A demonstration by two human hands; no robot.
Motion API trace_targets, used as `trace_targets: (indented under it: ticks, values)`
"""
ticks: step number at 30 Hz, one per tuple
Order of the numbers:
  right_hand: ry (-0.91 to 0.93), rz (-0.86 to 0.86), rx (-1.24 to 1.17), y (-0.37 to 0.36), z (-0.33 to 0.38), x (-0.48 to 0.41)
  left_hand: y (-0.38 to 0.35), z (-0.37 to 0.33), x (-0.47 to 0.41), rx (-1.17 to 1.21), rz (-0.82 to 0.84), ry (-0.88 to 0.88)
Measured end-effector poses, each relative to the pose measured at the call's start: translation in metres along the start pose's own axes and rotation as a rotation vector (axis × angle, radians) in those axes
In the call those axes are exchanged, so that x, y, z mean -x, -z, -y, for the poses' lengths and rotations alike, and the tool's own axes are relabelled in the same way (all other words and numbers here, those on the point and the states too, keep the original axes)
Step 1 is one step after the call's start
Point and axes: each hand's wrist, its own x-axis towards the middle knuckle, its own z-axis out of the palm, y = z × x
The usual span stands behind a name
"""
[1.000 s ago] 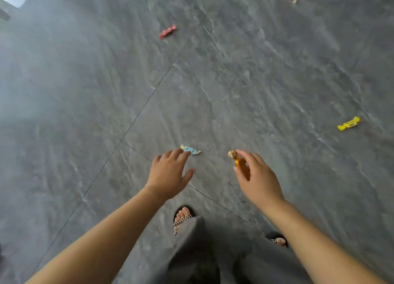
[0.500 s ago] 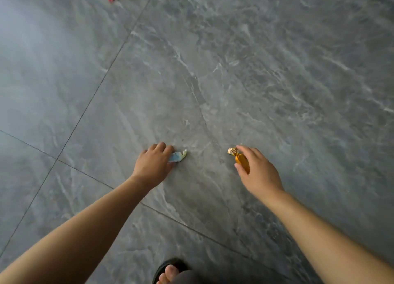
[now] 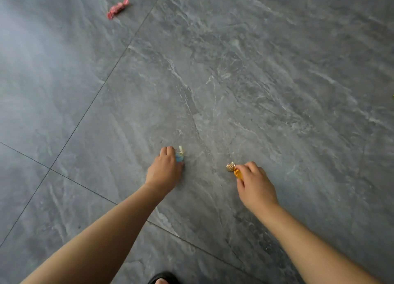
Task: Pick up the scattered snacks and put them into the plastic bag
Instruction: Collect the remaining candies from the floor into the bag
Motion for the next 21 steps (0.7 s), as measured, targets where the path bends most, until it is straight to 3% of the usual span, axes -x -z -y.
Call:
trace_targets:
  ticks: [3,7,12,21]
  values:
    - [0.021,0.065,0.006,0.005,0.002,0.003,0.014,-0.003,0.009,0.013,-0.003,-0.034]
    - [0.001,-0.034,-0.149,0.060,0.026,0.006,0.076,-0.025,0.035,0.026,-0.060,-0.022]
    - [0.035,-0.130,-0.267,0.221,0.111,0.058,0.233,-0.093,0.116,0.079,-0.131,-0.092]
    - [0.026,-0.261,-0.398,0.535,0.263,0.302,0.550,-0.221,0.347,0.058,-0.123,-0.291]
